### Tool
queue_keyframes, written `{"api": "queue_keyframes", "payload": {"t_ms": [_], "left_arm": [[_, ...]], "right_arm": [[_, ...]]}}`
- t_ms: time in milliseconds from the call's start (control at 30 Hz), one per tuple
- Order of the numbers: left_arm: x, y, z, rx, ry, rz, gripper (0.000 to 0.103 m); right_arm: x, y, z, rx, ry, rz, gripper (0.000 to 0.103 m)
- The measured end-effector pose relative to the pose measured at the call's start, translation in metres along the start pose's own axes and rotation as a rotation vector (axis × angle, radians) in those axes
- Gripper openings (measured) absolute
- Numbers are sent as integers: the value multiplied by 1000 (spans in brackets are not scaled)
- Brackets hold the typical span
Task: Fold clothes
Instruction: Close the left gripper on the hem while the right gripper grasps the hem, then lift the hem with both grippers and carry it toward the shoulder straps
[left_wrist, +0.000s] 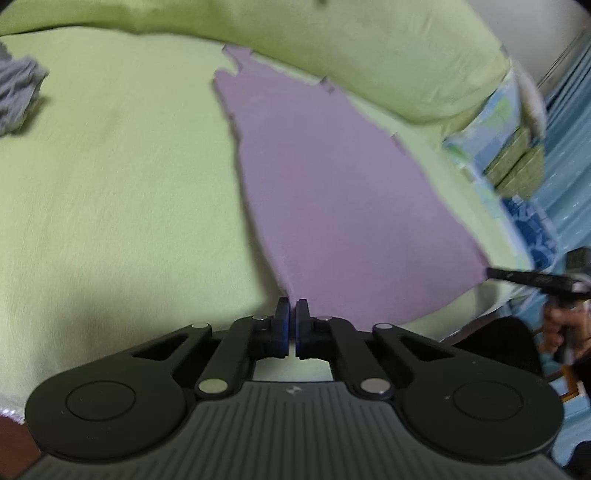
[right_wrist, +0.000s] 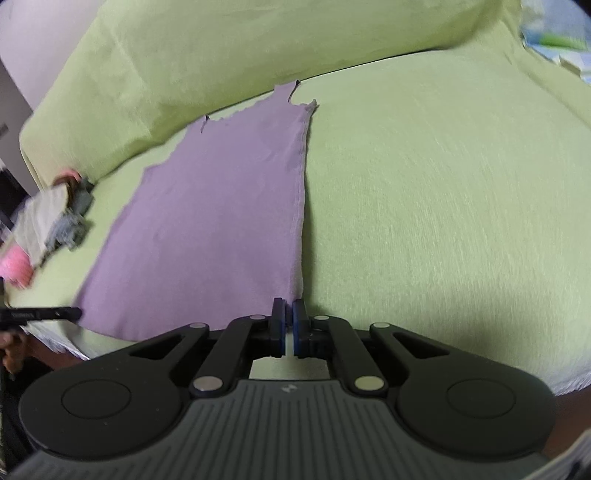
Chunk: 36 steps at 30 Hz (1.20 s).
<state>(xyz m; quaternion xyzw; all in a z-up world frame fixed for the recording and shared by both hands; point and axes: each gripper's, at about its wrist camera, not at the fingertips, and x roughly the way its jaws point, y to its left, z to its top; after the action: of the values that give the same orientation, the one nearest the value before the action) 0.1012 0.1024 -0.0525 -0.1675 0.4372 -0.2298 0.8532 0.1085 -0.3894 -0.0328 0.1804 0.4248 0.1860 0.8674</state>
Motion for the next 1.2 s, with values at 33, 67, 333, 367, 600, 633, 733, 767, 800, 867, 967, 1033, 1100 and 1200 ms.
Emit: {"api": "queue_keyframes", "payload": {"t_ms": [33,67,333,367,600,633,733,767,800,867,967,1033,1100,1200], "left_arm": [[-2,0,2,-4,-9,-5,0],[-7,-1,7,-15,-29,-16,0],[-23,-15,25,-42,-99,-23,0],[-25,-16,27,-58,-105,-18,0],[-22,8,54,-241,-136,-28,0],[-17,13,61,-257,-135,-36,0],[9,32,89,-306,-114,-54,0],[20,40,101,-326,-101,-58,0],[32,48,111,-349,-84,-61,0],[50,60,130,-369,-61,-60,0],[71,74,155,-419,-29,-56,0],[81,77,166,-459,4,-38,0],[87,78,181,-525,39,-16,0],[87,73,201,-585,55,18,0]], "right_arm": [[-3,0,3,14,-2,16,3],[-4,-1,4,21,-3,24,3],[-25,11,29,42,-55,82,3],[-26,11,30,43,-57,84,3],[-28,0,53,189,-60,178,3],[-25,-4,60,215,-56,191,3],[-5,-18,84,279,-45,209,3],[1,-21,88,291,-41,209,3],[16,-28,100,322,-29,207,3],[34,-36,115,355,-17,205,3],[60,-48,142,420,7,217,3],[74,-52,161,470,45,216,3],[80,-50,177,482,84,188,3],[88,-46,205,499,148,160,3]]}}
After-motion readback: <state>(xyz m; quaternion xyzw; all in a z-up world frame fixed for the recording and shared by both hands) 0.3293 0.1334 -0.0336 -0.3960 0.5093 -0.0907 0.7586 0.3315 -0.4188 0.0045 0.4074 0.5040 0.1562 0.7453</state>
